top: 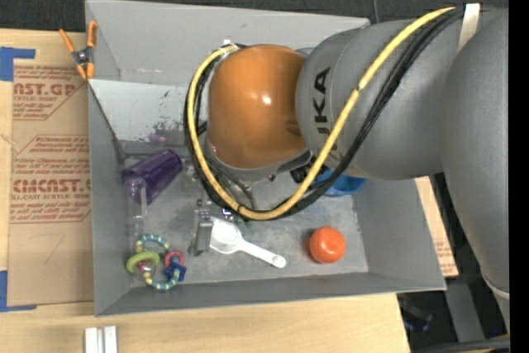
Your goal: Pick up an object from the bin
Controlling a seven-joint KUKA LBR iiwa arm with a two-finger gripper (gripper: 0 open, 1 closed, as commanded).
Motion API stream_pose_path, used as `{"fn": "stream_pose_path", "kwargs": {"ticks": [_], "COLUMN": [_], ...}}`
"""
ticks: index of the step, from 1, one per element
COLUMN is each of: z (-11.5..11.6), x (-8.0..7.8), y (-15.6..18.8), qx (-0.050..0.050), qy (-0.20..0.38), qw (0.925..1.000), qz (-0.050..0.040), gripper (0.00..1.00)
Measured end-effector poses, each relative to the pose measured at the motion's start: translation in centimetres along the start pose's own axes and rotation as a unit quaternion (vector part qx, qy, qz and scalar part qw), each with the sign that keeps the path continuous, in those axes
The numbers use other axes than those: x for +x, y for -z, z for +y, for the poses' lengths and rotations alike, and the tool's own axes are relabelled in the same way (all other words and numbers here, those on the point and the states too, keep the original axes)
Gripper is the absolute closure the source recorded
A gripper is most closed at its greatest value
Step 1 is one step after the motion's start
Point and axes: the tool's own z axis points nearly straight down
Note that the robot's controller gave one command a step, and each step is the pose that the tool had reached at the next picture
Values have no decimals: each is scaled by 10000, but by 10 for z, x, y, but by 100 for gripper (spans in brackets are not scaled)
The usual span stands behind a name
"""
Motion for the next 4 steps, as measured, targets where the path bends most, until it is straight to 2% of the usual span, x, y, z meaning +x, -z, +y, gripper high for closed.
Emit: {"fn": "stream_pose_path", "kwargs": {"ticks": [1,2,3,4], "z": [31,47,52,55], "x": [4,18,10,9], "y": [-76,-52,-93,-132], "qx": [0,-3,-8,-15], "qy": [1196,1941,2681,2919], "qw": [9928,9810,9634,9564], "qz": [5,-3,14,-67], "gripper": [0,0,0,0]}}
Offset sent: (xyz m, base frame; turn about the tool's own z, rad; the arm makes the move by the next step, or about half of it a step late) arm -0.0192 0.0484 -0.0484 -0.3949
